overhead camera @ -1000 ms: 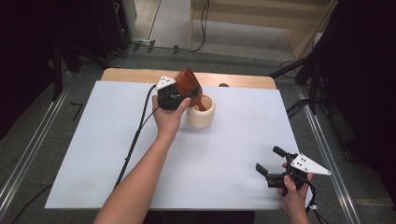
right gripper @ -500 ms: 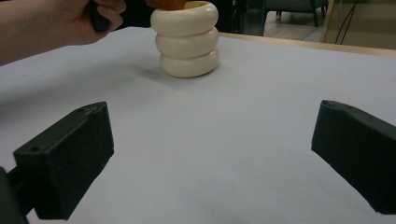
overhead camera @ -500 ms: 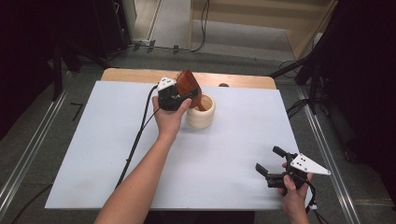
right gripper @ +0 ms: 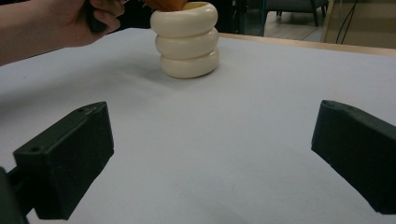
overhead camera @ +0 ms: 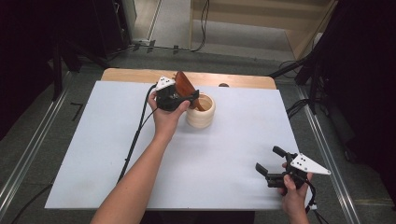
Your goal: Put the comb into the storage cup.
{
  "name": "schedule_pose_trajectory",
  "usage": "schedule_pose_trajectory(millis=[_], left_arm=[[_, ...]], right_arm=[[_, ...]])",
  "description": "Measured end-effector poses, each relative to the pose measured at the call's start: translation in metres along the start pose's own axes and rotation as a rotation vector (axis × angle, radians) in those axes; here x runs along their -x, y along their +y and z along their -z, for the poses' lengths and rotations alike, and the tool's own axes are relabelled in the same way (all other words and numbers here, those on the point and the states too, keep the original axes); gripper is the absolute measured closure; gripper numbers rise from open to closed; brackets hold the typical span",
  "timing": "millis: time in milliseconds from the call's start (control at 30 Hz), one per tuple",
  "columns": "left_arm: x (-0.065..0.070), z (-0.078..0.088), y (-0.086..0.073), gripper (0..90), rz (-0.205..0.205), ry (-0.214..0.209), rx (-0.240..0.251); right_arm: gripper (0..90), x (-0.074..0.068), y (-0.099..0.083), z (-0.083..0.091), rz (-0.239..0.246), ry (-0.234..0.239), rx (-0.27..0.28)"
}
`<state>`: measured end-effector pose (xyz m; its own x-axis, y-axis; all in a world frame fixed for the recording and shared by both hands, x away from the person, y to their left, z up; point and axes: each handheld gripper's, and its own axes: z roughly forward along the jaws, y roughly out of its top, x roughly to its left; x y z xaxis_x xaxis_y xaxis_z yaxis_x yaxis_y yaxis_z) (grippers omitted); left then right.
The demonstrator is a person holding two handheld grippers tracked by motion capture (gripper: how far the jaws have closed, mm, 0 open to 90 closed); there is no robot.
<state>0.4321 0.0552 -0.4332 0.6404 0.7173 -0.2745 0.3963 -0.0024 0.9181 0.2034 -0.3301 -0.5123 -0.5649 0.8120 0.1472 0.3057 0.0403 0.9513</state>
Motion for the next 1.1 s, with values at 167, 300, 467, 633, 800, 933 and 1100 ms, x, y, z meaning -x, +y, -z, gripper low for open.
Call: schedule_pose_trajectory(millis=[167, 300, 467, 633, 800, 933, 1100], left_arm=[[0.003, 0.003, 0.003, 2.7, -0.007, -0.017, 0.027], [0.004, 0.003, 0.002, 0.0, -0.016, -0.015, 0.018], [0.005, 0.005, 0.003, 0.0, -0.030, -0.007, 0.017], [0.004, 0.006, 0.002, 0.0, -0.034, -0.011, 0.017], [0.004, 0.011, 0.002, 0.0, -0.045, -0.012, 0.020], [0.003, 0.016, 0.003, 0.0, -0.058, -0.004, 0.030], [0.003, 0.021, 0.004, 0.0, -0.067, -0.021, 0.034]], right_arm=[[0.0, 0.000, 0.000, 0.000, -0.001, -0.001, 0.002], [0.0, 0.000, 0.000, 0.001, -0.004, 0.000, 0.001], [0.0, 0.001, 0.000, 0.001, -0.005, 0.000, 0.003], [0.0, 0.001, 0.000, 0.001, -0.009, -0.004, 0.003], [0.0, 0.002, 0.000, 0.002, -0.008, -0.005, 0.006], [0.0, 0.002, 0.000, 0.002, -0.012, -0.004, 0.006], [0.0, 0.001, 0.000, 0.001, -0.008, -0.003, 0.004]])
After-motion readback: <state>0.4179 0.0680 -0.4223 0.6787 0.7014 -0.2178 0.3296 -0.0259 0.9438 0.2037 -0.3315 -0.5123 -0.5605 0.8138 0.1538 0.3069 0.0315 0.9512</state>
